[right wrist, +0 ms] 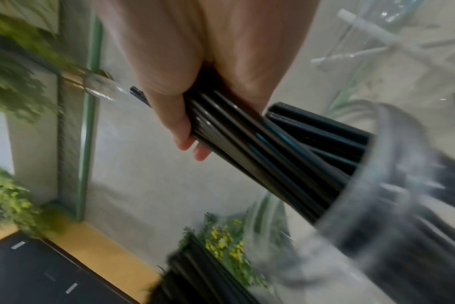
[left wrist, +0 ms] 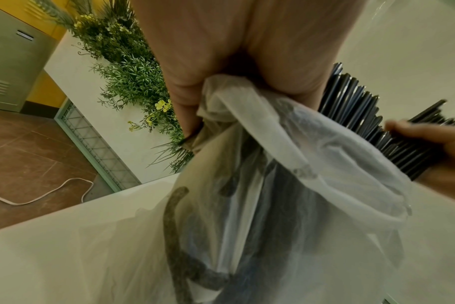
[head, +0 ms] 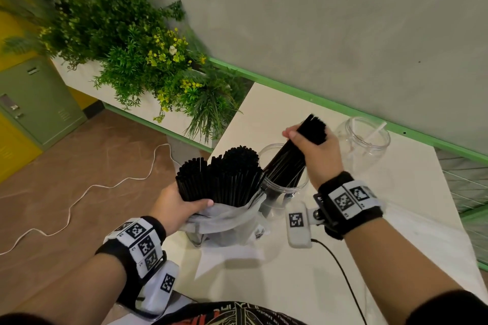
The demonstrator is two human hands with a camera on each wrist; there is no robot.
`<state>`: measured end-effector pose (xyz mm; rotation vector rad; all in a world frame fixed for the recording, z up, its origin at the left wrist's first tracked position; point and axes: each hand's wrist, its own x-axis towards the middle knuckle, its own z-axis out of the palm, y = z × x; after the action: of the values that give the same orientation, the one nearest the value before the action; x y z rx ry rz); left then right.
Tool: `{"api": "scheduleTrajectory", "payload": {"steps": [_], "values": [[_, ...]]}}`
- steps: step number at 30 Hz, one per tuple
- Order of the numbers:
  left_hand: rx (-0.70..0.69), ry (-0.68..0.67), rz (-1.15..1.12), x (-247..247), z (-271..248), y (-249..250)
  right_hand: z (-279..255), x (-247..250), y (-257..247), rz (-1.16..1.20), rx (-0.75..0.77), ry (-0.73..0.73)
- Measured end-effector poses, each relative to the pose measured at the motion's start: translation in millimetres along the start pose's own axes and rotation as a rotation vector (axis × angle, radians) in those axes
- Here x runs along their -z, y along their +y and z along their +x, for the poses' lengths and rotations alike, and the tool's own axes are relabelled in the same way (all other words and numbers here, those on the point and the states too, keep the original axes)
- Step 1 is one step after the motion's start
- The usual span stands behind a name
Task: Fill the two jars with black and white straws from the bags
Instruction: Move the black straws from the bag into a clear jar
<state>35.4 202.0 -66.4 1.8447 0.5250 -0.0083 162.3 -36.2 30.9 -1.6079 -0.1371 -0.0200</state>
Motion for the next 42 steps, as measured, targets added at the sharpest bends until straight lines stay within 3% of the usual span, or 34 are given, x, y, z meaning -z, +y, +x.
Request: {"api": "scheduleTrajectory", "payload": {"steps": [6, 12, 19, 23, 28, 36, 38, 42], "values": [[-0.028, 0.016, 0.019, -1.2, -4.1, 5.5, 1.7, -4.4, 28.0, -0.096, -0.044, -0.067], [-0.017, 0.005, 0.009, -1.3, -3.3, 4.2, -0.2, -7.9, 41.2, -0.294, 0.128, -0.149], [-0.007, 0.022, 0.006, -1.7, -2.3, 1.2, -15.9, -6.5, 35.4, -0.393, 0.211, -0.262], [-0.003, 0.017, 0.007, -1.5, -1.7, 0.5, -24.6, -5.2, 50.3, -0.576, 0.315, -0.226], [0.0, 0.014, 0.006, -2.3, -0.8, 0.0, 0.4, -8.6, 41.1, -0.666, 0.4, -0.264], [0.003, 0.007, -0.014, -1.9, 0.4, -2.5, 47.8, 5.3, 38.1, -1.011, 0.639, -0.301], [0.005, 0.006, -0.016, -2.1, 0.1, -3.4, 48.0, 10.9, 45.1, -1.068, 0.647, -0.321], [0.015, 0.007, -0.034, -2.1, -0.9, -6.9, 41.8, 17.3, 51.8, -1.001, 0.484, -0.329]]}}
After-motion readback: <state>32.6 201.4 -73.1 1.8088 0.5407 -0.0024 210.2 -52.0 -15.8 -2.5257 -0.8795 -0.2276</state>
